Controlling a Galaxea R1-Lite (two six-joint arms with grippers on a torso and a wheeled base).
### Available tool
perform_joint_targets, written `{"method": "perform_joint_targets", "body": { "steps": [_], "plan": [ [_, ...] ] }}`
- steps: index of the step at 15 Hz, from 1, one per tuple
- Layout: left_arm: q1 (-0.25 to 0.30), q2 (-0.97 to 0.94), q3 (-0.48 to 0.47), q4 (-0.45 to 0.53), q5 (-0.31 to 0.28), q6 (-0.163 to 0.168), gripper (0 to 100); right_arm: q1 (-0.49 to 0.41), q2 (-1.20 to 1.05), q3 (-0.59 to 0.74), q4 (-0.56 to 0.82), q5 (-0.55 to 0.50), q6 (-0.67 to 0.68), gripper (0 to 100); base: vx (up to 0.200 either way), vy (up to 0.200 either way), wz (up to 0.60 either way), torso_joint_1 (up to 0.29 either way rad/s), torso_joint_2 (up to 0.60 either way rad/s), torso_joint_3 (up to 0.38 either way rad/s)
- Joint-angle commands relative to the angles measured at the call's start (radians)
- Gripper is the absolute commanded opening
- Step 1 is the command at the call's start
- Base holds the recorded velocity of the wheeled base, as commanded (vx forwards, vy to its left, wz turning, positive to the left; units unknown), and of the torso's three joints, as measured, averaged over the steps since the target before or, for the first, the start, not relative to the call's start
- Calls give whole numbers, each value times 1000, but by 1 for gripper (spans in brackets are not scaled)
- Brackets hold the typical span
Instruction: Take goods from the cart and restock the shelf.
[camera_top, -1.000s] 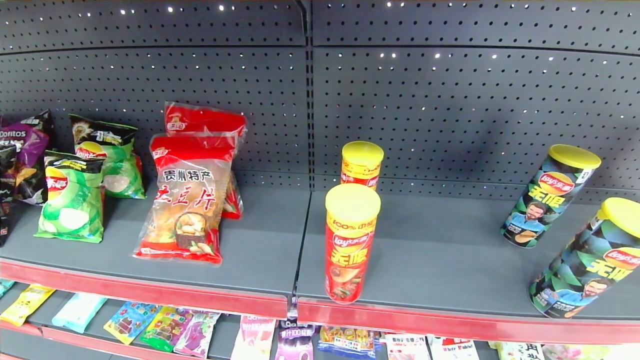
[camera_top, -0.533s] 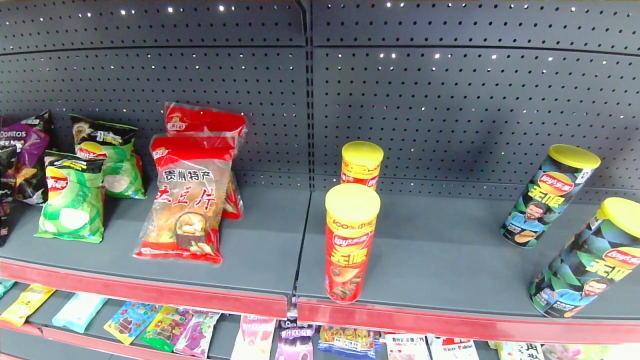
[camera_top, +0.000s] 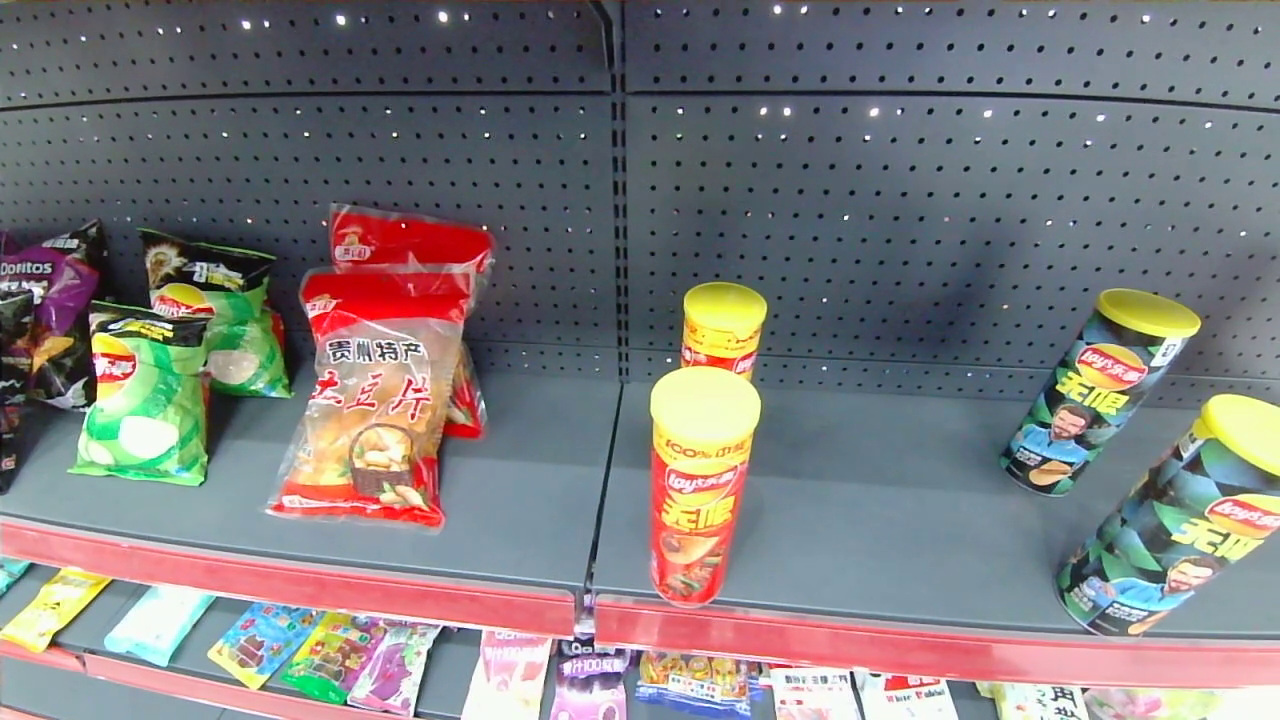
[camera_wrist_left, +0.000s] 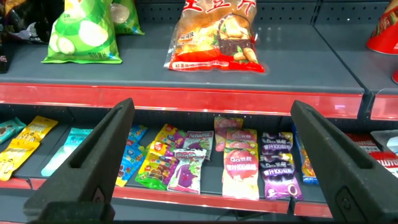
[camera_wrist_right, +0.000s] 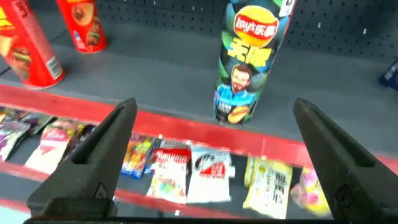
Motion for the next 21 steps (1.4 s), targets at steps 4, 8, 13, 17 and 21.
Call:
{"method": "perform_joint_targets", "body": {
  "steps": [4,8,13,17,21],
  "plan": [
    [0,1,0,0,0,0,100,1,-2,180,-174,-8,-28,100,0,0,0,0,0,0],
    [0,1,0,0,0,0,100,1,-2,182,-174,3,-1,100,0,0,0,0,0,0],
    [0,1,0,0,-2,1,100,1,-2,180,-100,49,57,100,0,0,0,0,0,0],
    [0,1,0,0,-2,1,100,1,-2,182,-106,44,81,100,0,0,0,0,0,0],
    [0,1,0,0,-2,3,100,1,-2,182,-106,44,84,100,0,0,0,0,0,0]
  ]
}}
